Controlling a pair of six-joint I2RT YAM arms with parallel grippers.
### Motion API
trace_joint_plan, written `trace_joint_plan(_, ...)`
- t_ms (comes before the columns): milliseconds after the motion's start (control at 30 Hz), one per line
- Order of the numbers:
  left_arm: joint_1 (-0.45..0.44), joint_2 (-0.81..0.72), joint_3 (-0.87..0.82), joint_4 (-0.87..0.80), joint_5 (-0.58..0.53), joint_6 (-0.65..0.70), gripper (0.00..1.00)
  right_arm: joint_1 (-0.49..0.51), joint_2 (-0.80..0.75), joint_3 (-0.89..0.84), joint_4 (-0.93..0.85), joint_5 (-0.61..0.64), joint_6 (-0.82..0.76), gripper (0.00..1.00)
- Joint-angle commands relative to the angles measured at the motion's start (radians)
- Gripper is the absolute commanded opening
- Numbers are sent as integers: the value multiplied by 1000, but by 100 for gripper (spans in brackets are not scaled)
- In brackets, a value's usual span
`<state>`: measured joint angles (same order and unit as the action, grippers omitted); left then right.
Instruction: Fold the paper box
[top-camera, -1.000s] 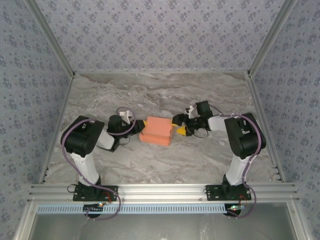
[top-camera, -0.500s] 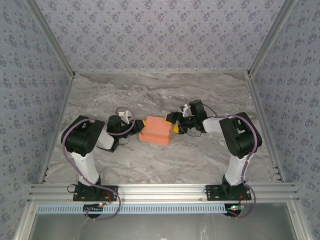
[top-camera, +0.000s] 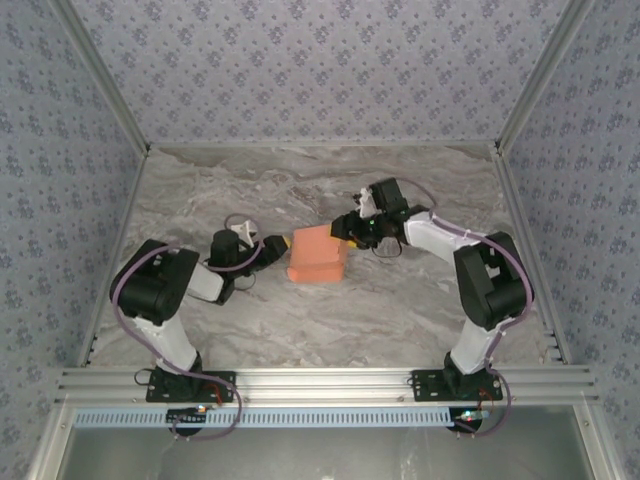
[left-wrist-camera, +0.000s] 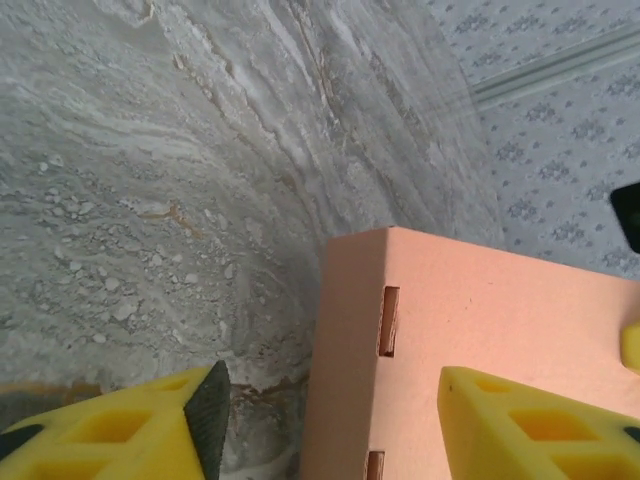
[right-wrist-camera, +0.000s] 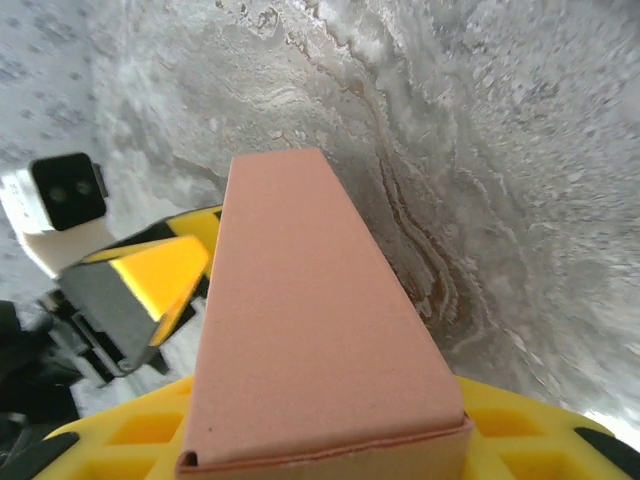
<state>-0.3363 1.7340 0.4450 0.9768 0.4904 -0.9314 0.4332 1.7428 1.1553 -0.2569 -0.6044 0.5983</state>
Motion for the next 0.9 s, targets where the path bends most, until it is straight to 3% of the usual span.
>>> trace_joint_plan(0,5,-147,20,-129,-62,27,65,11,-44,137,-408,169,-273,45)
trace_joint_plan(267,5,-342,135,-490,-109,173,71,85,-22,456,-859,592,-494,46)
trace_joint_plan(433,5,-365,118,-525,-121,214,71,186,45,609,-1065,834,-660,46)
trace_joint_plan(567,-11,-364,88,-467,-106,307,71,290,64,615,-1117,980,-836,46)
trace_joint_plan(733,-82,-354,27,-292,-61,509,72,332,26,529,-1019,938,-1035,47)
trace_joint_plan(867,-127,-328,19,-242,-30,578,72,315,-3,435,-941,753,-1181,48)
